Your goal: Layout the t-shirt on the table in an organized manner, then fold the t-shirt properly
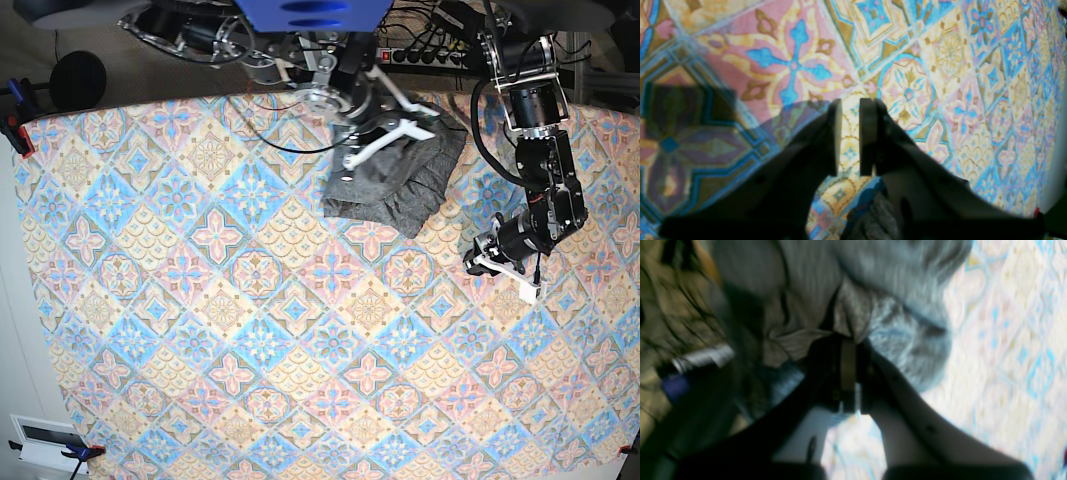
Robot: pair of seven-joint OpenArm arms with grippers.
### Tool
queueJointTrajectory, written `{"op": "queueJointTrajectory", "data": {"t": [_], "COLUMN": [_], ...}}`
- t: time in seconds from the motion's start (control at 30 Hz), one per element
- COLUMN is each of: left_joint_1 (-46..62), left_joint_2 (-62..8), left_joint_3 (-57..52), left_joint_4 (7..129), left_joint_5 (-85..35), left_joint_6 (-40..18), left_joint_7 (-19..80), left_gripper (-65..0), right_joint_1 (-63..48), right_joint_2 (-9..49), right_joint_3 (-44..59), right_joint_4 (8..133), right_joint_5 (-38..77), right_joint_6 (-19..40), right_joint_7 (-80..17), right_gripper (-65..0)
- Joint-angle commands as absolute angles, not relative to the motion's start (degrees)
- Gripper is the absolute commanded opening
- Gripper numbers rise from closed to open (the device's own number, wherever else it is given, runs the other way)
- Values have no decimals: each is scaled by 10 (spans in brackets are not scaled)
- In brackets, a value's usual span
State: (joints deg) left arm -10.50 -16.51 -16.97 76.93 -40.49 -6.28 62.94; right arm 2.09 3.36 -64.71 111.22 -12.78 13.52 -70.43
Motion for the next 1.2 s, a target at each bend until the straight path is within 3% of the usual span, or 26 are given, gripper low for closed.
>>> {"op": "queueJointTrajectory", "data": {"t": [0.0,0.63,1.17], "left_joint_1": [-117,-118,-119], "left_joint_2": [-176,-176,-176], "left_joint_3": [-173,-174,-172], "left_joint_4": [765,733,733], "left_joint_5": [-412,-413,-413], "left_joint_6": [-65,-65,-65], "left_joint_7": [621,620,620], "left_gripper": [-557,-557,-557], "right_joint_1": [22,49,44], "right_joint_2": [16,-8,-8], "right_joint_3": [-650,-535,-545], "right_joint_4": [1124,1091,1052], "right_joint_5": [-131,-130,-131], "right_joint_6": [129,127,127], "right_joint_7": [-696,-632,-637], "right_gripper": [-650,-643,-477]}}
